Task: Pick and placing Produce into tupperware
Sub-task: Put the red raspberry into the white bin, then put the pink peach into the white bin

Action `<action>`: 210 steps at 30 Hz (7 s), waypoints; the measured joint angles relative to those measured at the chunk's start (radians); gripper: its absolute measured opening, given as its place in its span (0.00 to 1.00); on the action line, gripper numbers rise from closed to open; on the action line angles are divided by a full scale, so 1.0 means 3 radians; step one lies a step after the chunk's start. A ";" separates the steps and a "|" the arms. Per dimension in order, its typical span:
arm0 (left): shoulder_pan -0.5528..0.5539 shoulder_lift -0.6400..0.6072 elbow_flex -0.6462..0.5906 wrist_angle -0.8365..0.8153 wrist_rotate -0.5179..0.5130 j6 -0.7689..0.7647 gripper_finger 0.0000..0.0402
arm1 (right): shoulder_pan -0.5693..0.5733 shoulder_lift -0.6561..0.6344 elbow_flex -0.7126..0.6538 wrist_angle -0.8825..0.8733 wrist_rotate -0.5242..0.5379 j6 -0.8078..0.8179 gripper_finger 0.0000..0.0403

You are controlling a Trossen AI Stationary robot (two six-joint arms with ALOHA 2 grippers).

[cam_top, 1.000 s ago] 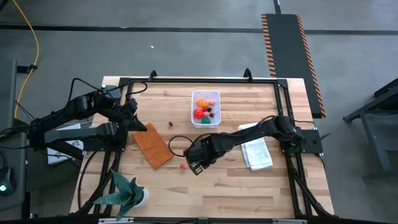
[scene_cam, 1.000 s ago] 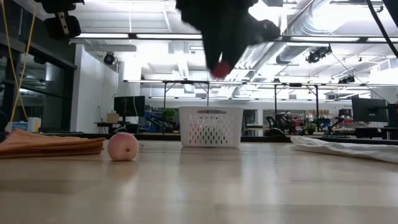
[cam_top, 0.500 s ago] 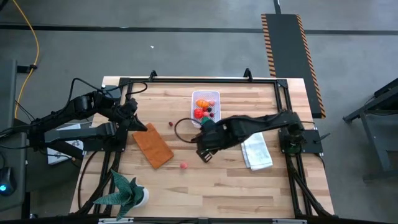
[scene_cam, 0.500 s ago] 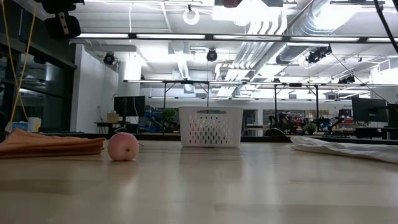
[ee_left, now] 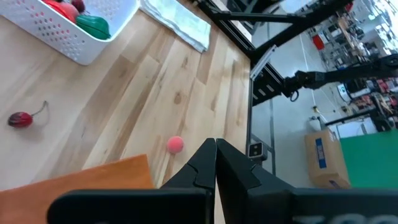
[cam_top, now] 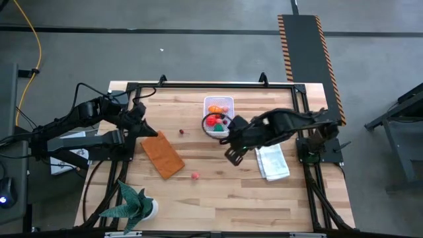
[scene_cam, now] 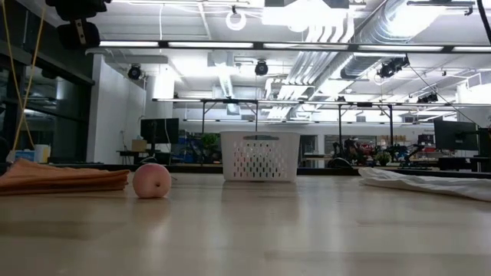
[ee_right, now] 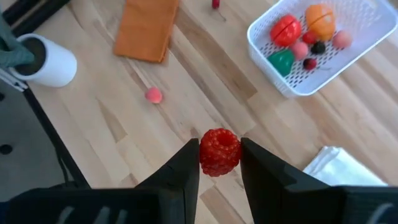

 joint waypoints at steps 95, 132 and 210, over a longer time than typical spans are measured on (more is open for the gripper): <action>-0.2093 0.1832 0.1545 0.0226 -0.2325 0.0194 0.00 | -0.2597 0.1542 -0.0004 0.0524 -0.2043 -0.3622 0.22; -0.2093 0.1862 0.1544 0.0222 -0.2449 -0.0260 0.00 | -0.2632 0.1451 -0.0857 0.1213 -0.1570 -0.3607 0.22; -0.2376 0.3354 0.1527 -0.0087 -0.2003 0.0956 0.39 | -0.2753 -0.2639 -0.0853 0.0034 -0.0319 -0.2723 0.39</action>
